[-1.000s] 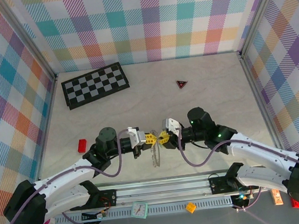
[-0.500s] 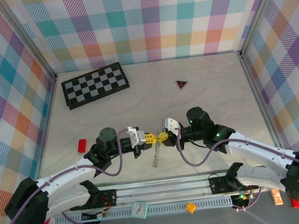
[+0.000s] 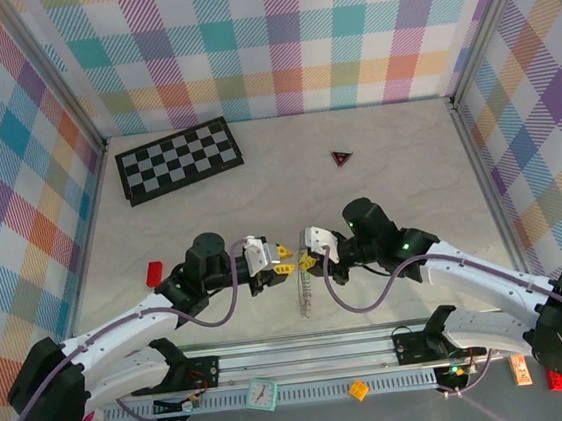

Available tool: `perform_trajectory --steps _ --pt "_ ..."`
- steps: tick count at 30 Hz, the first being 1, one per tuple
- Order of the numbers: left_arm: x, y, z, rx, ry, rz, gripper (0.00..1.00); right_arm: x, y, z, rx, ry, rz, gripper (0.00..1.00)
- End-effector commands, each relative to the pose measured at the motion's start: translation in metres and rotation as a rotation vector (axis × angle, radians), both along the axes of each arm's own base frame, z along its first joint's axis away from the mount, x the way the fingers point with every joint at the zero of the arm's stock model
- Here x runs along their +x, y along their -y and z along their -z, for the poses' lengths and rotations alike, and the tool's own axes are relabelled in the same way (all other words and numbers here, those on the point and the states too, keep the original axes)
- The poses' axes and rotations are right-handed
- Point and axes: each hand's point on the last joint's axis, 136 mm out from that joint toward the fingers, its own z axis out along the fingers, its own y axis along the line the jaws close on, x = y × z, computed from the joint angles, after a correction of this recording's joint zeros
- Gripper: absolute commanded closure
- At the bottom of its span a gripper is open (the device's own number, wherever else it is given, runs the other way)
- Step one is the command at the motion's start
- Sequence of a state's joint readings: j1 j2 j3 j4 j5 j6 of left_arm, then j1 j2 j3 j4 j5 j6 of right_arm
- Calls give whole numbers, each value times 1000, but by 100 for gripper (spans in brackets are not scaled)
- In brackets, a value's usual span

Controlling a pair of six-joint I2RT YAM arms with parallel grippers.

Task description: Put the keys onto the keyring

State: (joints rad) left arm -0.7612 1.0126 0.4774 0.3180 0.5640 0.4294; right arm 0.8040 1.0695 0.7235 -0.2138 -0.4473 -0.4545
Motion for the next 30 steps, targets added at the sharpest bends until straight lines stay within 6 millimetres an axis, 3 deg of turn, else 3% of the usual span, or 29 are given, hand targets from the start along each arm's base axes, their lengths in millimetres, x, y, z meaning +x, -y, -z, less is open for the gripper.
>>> perform_trajectory --steps 1,9,21,26,30 --pt "-2 1 -3 45 22 33 73 -1 -2 -14 -13 38 -42 100" --pt "-3 8 -5 54 11 76 79 -1 -5 -19 -65 56 -75 100" --pt "-6 11 -10 66 15 114 100 -6 -9 -29 -68 79 -92 100" --pt "-10 8 -12 20 24 105 100 -2 -2 -41 71 34 -9 77" --pt "-13 8 -16 -38 29 102 100 -5 2 -40 172 -7 11 73"
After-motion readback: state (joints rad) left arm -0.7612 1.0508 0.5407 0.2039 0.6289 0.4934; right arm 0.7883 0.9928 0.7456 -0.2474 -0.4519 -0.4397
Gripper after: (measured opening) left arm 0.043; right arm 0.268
